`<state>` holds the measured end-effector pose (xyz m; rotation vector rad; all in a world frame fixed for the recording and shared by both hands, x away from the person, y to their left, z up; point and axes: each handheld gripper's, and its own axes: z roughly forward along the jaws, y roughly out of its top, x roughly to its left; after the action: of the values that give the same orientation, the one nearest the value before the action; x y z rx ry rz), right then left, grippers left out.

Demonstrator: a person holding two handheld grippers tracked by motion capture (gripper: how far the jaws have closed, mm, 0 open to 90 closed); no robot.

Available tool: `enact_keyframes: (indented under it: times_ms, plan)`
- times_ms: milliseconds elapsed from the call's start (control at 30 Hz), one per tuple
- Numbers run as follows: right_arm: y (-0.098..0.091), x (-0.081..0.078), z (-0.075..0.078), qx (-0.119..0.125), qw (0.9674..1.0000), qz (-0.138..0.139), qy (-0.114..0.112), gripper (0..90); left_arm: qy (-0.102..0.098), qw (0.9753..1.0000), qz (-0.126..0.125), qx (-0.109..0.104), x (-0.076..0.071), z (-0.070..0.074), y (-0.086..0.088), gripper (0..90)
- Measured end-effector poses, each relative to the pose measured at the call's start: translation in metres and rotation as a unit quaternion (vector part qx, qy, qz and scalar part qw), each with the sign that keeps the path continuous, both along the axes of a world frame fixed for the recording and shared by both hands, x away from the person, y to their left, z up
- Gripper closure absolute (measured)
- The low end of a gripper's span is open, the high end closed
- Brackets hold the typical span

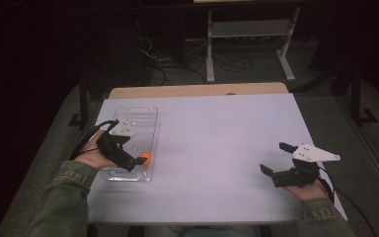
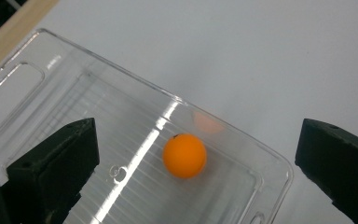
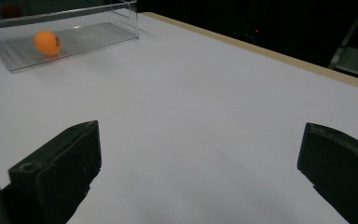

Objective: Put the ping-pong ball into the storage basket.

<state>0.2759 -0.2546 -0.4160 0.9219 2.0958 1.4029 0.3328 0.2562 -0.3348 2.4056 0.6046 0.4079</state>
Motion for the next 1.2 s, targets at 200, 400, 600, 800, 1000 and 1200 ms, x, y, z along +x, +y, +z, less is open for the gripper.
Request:
enact_keyframes:
  times_ms: [200, 400, 600, 800, 1000, 1200]
  plan:
    - [0.0, 0.0, 0.0, -0.001, 1.0, 0.0, -0.001, 0.0, -0.013, 0.9989, 0.017, -0.042, -0.005, -0.001, 0.009, 0.0]
    - [0.0, 0.0, 0.0, -0.001, 1.0, 0.0, -0.001, 0.0, -0.023, 0.9972, 0.02, -0.069, -0.01, -0.003, 0.011, 0.0]
    - [0.0, 0.0, 0.0, 0.0, 1.0, 0.0, 0.0, 0.0, -0.036, 0.9947, 0.028, -0.092, -0.017, -0.005, 0.013, 0.0]
    - [0.0, 0.0, 0.0, 0.0, 1.0, 0.0, 0.0, 0.0, -0.046, 0.9905, 0.049, -0.119, -0.022, -0.012, 0.023, 0.0]
    - [0.0, 0.0, 0.0, 0.0, 1.0, -0.001, 0.0, 0.0, -0.065, 0.9854, 0.067, -0.143, -0.029, -0.012, 0.035, 0.0]
    - [0.0, -0.001, 0.0, 0.0, 1.0, -0.001, 0.0, 0.0, -0.08, 0.9813, 0.076, -0.158, -0.037, -0.014, 0.041, 0.0]
